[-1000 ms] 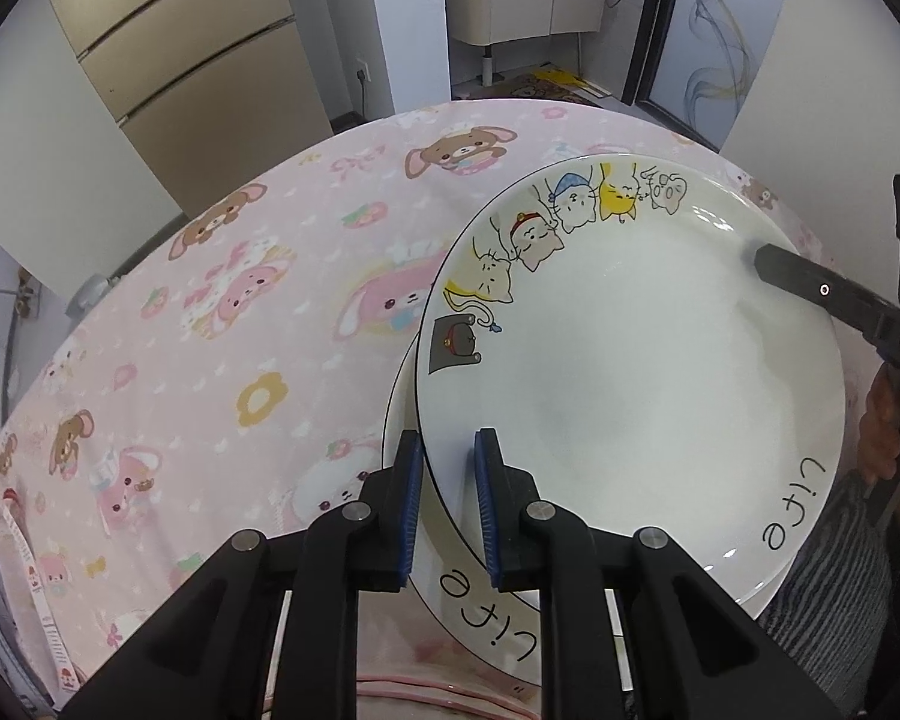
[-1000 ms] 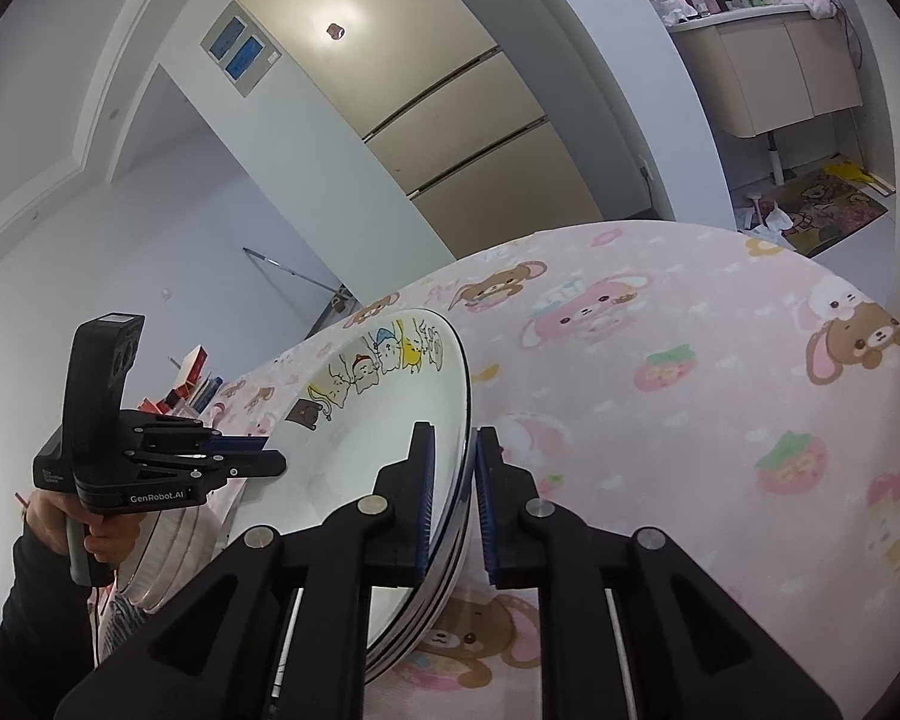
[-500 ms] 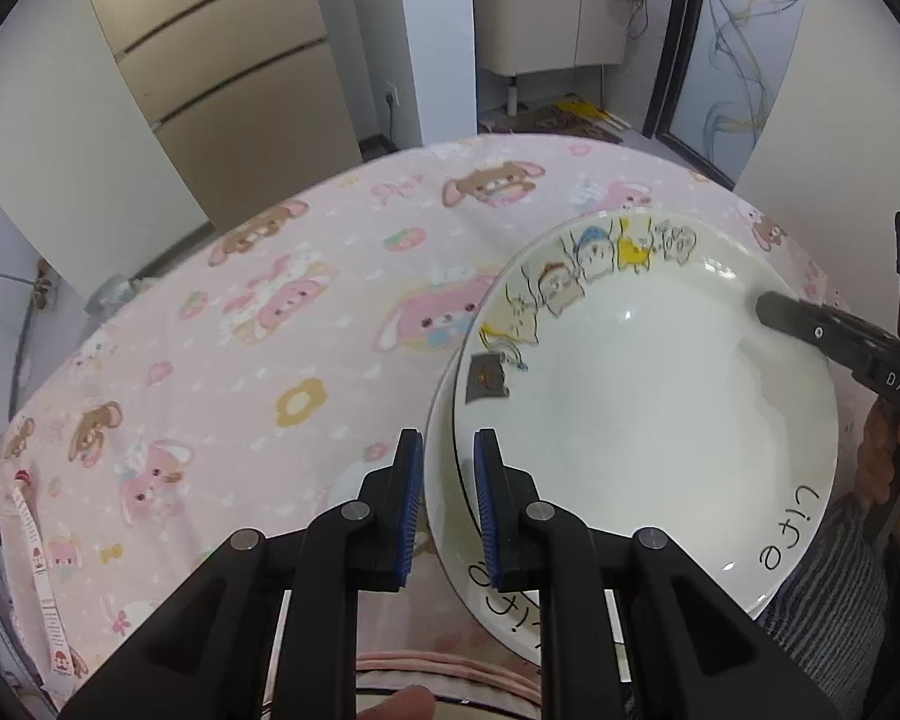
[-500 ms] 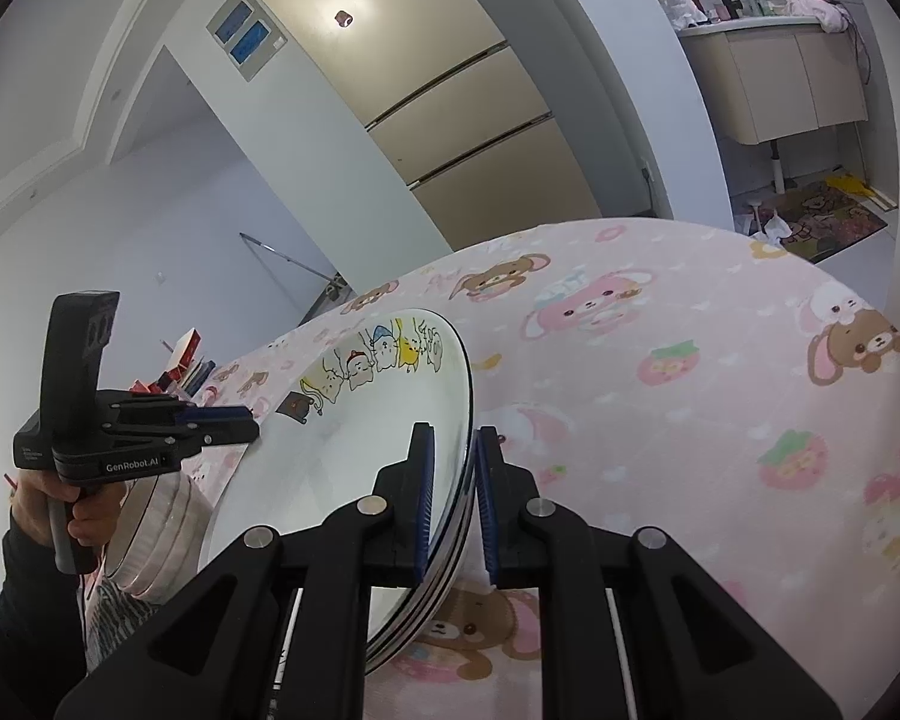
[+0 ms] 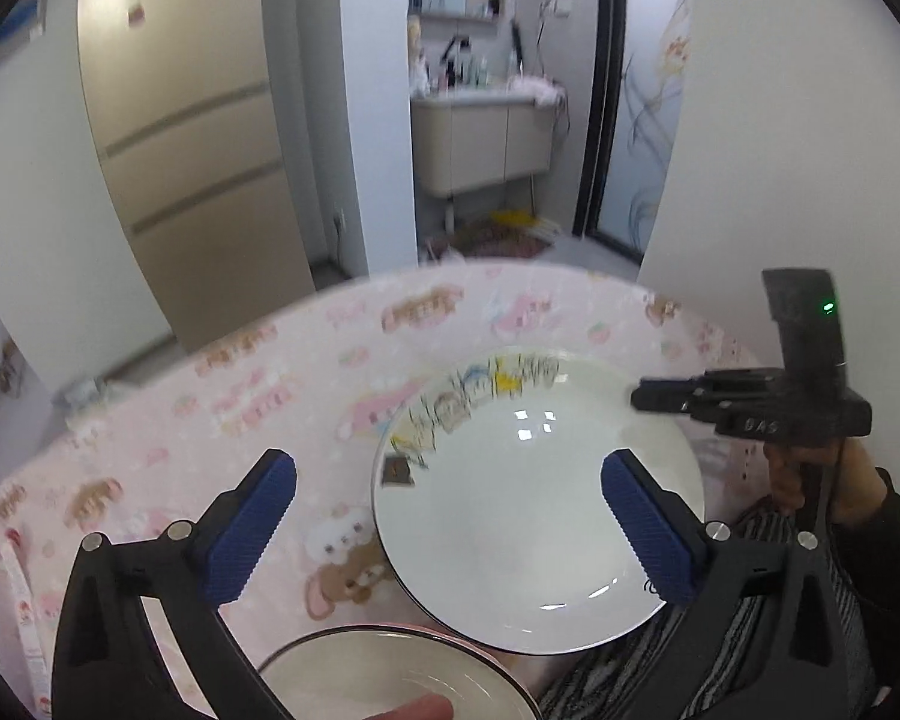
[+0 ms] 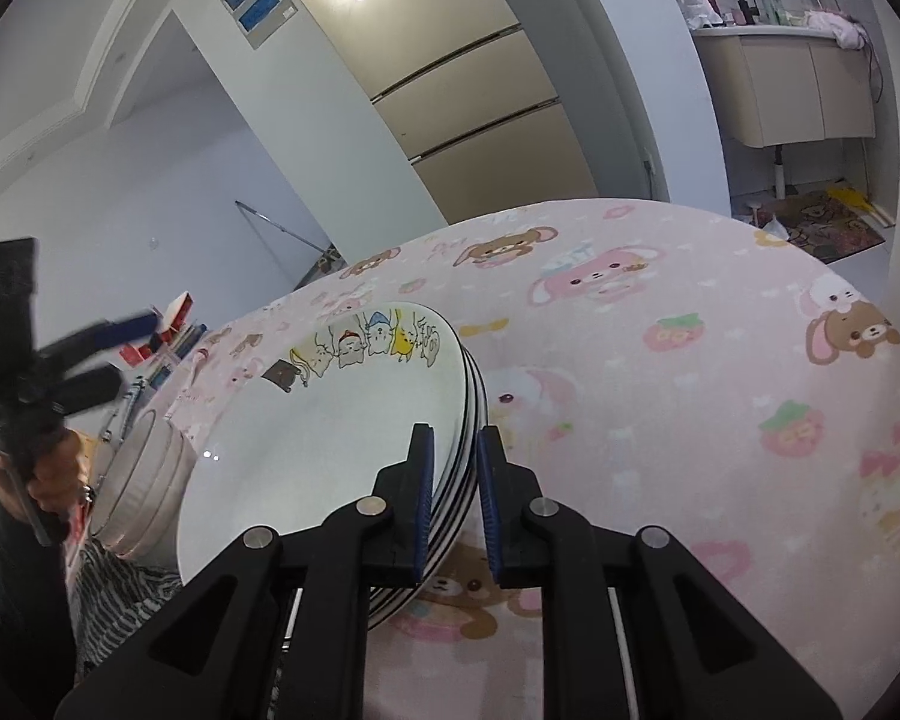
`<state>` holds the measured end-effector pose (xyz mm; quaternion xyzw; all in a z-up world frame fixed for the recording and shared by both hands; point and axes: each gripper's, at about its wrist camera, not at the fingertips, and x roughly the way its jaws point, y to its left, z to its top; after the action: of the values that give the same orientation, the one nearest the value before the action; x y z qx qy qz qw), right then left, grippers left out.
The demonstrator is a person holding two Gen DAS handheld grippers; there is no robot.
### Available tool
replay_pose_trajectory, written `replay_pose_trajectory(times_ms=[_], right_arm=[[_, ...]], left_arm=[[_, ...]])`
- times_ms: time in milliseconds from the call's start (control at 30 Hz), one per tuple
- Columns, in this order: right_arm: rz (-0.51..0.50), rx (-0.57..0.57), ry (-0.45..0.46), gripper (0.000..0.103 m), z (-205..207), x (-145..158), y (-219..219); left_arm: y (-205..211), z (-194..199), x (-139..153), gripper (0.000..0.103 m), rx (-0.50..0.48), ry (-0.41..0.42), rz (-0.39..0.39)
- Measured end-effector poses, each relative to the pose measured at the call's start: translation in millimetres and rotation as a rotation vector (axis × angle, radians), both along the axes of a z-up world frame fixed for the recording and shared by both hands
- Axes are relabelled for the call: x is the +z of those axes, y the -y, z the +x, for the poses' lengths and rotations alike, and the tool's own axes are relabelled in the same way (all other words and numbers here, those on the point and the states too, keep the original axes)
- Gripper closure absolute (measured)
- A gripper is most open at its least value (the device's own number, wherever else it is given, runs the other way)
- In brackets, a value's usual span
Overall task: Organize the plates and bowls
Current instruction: 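Open both tools and pull them back from the plate stack, then move both tools to the rim of the pink-and-white bowl stack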
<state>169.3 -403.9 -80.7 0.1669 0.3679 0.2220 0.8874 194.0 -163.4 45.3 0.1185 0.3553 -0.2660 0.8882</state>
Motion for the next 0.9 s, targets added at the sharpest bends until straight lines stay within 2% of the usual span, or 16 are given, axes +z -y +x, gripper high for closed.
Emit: replay_pose_trajectory(times_ms=[33, 100, 200, 233, 267, 300, 367, 467, 633, 700, 767, 833, 900], right_arm=[[-0.027, -0.008, -0.006, 0.08, 0, 0, -2], [-0.075, -0.009, -0.027, 0.049, 0, -1, -7], [-0.124, -0.025, -0.017, 0.028, -3, 3, -11], [-0.142, -0.045, -0.009, 0.025, -4, 5, -10], [-0.158, -0.08, -0.004, 0.015, -5, 9, -9], [-0.164, -0.108, -0.002, 0.001, -6, 11, -6], [-0.192, -0.164, -0.008, 0.0, -6, 14, -4], [-0.246, -0.187, 0.006, 0.0, -12, 25, -8], [-0.261, -0.107, 0.132, 0.0, -46, 65, -44], [-0.222, -0.064, 0.191, 0.0, -58, 81, -62], [-0.139, -0.04, 0.274, 0.0, -70, 95, -75], [-0.056, -0.007, 0.321, 0.0, -77, 103, -87], [-0.022, 0.027, 0.325, 0.0, -79, 105, -102]], left_arm=[[0, -4, 3, 0.0, 0.0, 0.018, -0.004], [-4, -11, 9, 0.0, 0.007, 0.043, -0.02], [-17, -17, 16, 0.0, 0.066, 0.077, -0.053], [-23, -19, 19, 0.0, 0.087, 0.088, -0.067], [-29, -23, 22, 0.0, 0.103, 0.103, -0.085], [-34, -26, 25, 0.0, 0.119, 0.121, -0.095], [-44, -34, 29, 0.0, 0.155, 0.17, -0.109], [-57, -47, 34, 0.0, 0.162, 0.214, -0.136], [-70, -65, 39, 0.0, 0.172, 0.246, -0.146], [-80, -72, 41, 0.0, 0.229, 0.296, -0.155], [-90, -79, 43, 0.0, 0.274, 0.333, -0.174], [-100, -85, 43, 0.0, 0.291, 0.337, -0.196], [-109, -90, 40, 0.0, 0.292, 0.326, -0.209]])
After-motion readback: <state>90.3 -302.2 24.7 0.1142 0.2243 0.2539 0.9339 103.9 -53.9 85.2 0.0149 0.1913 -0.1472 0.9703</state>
